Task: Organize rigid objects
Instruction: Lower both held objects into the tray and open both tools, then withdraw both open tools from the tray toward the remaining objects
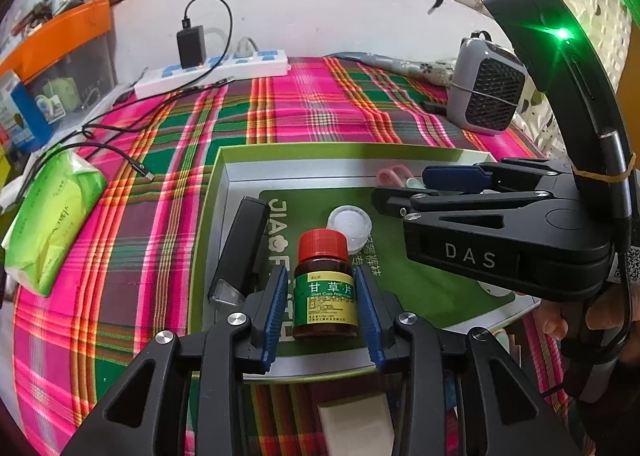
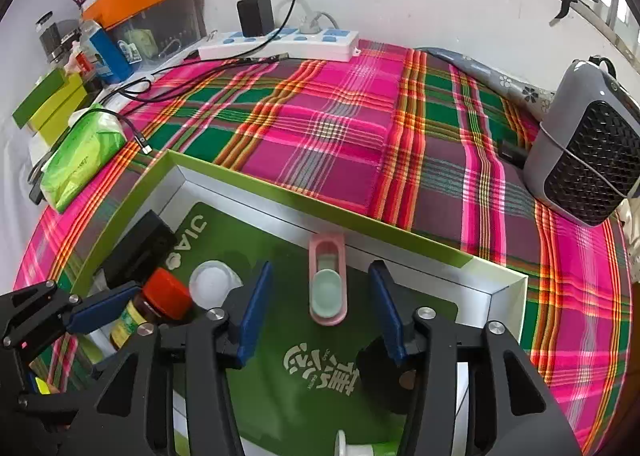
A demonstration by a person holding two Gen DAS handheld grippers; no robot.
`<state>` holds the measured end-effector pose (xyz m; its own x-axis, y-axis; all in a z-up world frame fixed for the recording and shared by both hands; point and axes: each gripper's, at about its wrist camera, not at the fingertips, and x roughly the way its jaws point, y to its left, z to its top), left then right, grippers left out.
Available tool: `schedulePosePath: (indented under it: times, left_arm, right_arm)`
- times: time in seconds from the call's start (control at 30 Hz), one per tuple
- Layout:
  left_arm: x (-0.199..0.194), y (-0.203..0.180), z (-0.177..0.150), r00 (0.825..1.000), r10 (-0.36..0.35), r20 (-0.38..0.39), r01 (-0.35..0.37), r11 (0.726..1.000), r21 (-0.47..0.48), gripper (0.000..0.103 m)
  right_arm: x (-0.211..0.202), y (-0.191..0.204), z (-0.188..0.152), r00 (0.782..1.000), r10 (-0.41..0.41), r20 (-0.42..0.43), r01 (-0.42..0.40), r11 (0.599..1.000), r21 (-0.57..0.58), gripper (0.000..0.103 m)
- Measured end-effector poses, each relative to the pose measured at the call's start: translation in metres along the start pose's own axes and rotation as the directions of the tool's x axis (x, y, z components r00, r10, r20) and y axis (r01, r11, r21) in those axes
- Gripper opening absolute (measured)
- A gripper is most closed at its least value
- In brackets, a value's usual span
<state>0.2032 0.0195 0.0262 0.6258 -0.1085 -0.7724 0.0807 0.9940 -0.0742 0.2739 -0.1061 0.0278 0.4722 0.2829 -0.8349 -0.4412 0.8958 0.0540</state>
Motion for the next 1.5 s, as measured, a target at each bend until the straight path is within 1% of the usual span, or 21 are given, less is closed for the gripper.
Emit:
schedulePosePath:
  times: [0.3,0.43,0.57,0.73,1.07,1.27,1.5]
  left_arm:
    - [-0.019,-0.004,-0.005,1.000,0.000,0.031,-0.001,1.000,0.003,0.035]
    - [-0.031,-0.006,-0.009,0.999,0.001,0.052,-0.001,1.000,0.006,0.037]
    - [-0.041,-0.006,-0.013,0.997,0.022,0.074,-0.023,1.000,0.012,0.038]
    - [-0.054,-0.005,-0.019,0.995,0.019,0.095,-0.020,1.000,0.008,0.038]
    - [-0.073,-0.005,-0.031,0.994,0.006,0.111,-0.007,1.000,0.004,0.038]
    - [-0.081,-0.003,-0.038,0.993,0.009,0.116,-0.009,1.000,0.002,0.038]
    - [-0.089,0.002,-0.045,0.992,0.021,0.127,-0.022,1.000,0.005,0.039]
  right_arm:
    - [-0.018,0.005,-0.004,0.999,-0.005,0.034,0.005,1.000,0.004,0.051]
    - [-0.029,0.008,-0.007,0.998,-0.017,0.056,0.017,1.000,0.004,0.051]
    - [-0.044,0.011,-0.012,0.996,-0.014,0.088,0.013,1.000,0.012,0.051]
    - [-0.059,0.014,-0.022,0.993,-0.024,0.116,0.021,0.999,0.027,0.051]
    - [-0.084,0.024,-0.045,0.986,-0.024,0.164,0.013,0.998,0.067,0.051]
    - [-0.092,0.026,-0.057,0.984,-0.042,0.174,0.027,0.996,0.088,0.051]
    - [-0.098,0.022,-0.069,0.982,-0.055,0.183,0.029,0.989,0.143,0.051]
